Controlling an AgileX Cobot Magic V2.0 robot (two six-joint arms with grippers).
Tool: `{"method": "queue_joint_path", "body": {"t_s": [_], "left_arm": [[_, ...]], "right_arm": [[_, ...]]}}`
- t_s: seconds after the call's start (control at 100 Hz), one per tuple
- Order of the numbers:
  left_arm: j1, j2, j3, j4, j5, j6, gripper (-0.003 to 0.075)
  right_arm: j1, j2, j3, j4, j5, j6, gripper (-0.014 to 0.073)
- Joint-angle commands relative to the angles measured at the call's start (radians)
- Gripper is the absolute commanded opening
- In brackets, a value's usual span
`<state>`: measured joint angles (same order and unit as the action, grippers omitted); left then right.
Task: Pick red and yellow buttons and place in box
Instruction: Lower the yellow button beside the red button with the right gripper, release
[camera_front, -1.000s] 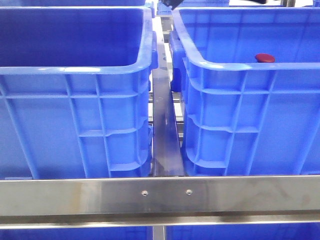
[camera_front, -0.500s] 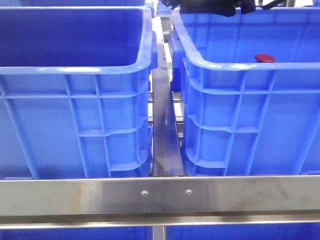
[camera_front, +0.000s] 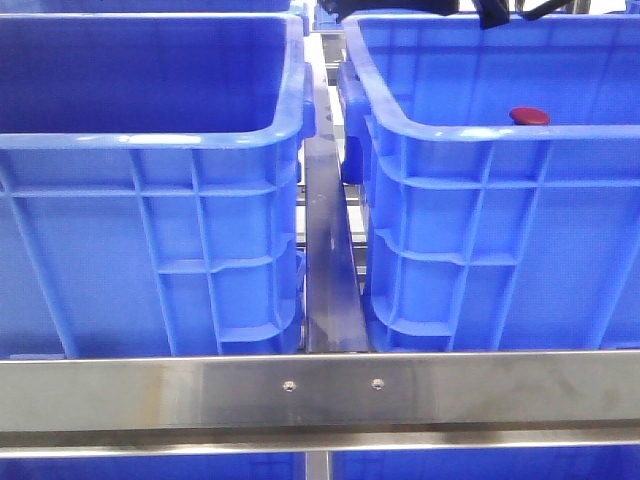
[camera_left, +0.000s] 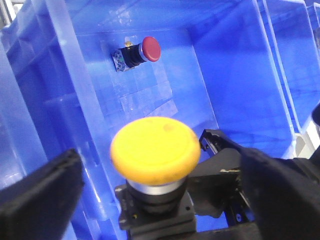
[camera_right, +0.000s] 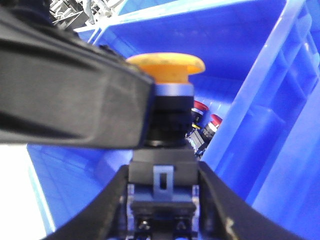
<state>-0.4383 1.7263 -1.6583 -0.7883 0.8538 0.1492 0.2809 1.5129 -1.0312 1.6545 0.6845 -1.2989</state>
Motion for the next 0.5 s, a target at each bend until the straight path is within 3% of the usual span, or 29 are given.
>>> {"method": "queue_joint_path", "body": {"t_s": [0.0,0.49], "left_arm": [[-0.007,-0.049,-0.028,-0.059,-0.035,0.002,0.0651],[0.000,-0.051,-0.028,-0.094,-0.028,0.004,0.0650]], "right_arm": [[-0.014,-0.037,-0.035,0.053,0.042,0.000,0.0213],[-0.357,-0.089,-0.035,-0.120,0.041,0.000,0.0213]]}}
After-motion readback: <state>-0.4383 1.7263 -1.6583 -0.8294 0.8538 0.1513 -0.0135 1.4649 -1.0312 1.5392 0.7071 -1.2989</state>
